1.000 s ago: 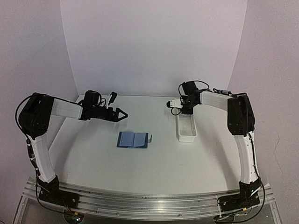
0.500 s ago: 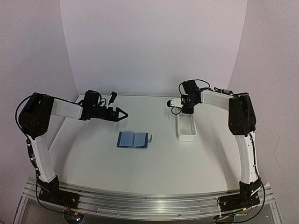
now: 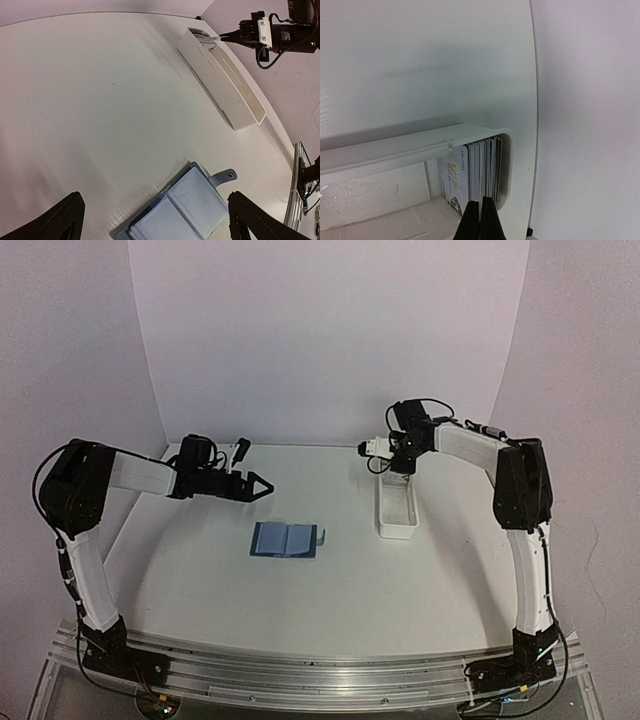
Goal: Put the credit cards into the card holder
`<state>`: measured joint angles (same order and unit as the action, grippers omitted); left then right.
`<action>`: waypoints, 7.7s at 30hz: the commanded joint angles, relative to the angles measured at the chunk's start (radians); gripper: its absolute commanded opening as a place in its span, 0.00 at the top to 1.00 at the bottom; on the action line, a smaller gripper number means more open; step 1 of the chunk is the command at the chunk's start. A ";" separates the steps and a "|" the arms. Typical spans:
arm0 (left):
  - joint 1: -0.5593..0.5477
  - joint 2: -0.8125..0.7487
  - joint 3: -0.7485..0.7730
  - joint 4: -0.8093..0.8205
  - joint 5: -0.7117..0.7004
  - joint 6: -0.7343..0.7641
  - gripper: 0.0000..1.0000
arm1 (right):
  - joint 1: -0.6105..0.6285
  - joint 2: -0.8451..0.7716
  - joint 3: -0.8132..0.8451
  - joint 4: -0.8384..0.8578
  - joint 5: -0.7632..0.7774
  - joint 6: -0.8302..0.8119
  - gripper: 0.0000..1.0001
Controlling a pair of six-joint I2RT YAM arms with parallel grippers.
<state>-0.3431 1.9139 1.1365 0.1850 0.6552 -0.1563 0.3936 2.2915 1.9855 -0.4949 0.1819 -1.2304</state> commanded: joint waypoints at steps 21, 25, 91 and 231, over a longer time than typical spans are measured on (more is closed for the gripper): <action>0.018 -0.188 -0.190 -0.217 -0.182 -0.360 0.04 | 0.281 -0.210 -0.397 1.009 -0.507 2.210 1.00; 0.017 -0.233 -0.327 -0.109 -0.120 -0.439 0.03 | 0.352 -0.201 -0.489 1.033 -0.464 2.272 1.00; -0.085 -0.018 -0.156 -0.468 -0.023 1.534 0.34 | 0.361 0.126 -0.585 1.279 -0.370 2.417 1.00; -0.059 0.011 -0.160 -0.313 -0.076 1.678 0.57 | 0.489 0.020 -0.109 0.237 -0.061 1.920 0.05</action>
<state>-0.4084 1.9232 0.9806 -0.0246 0.6258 1.4918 0.8673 2.3870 1.8385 -0.1372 0.0052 0.7804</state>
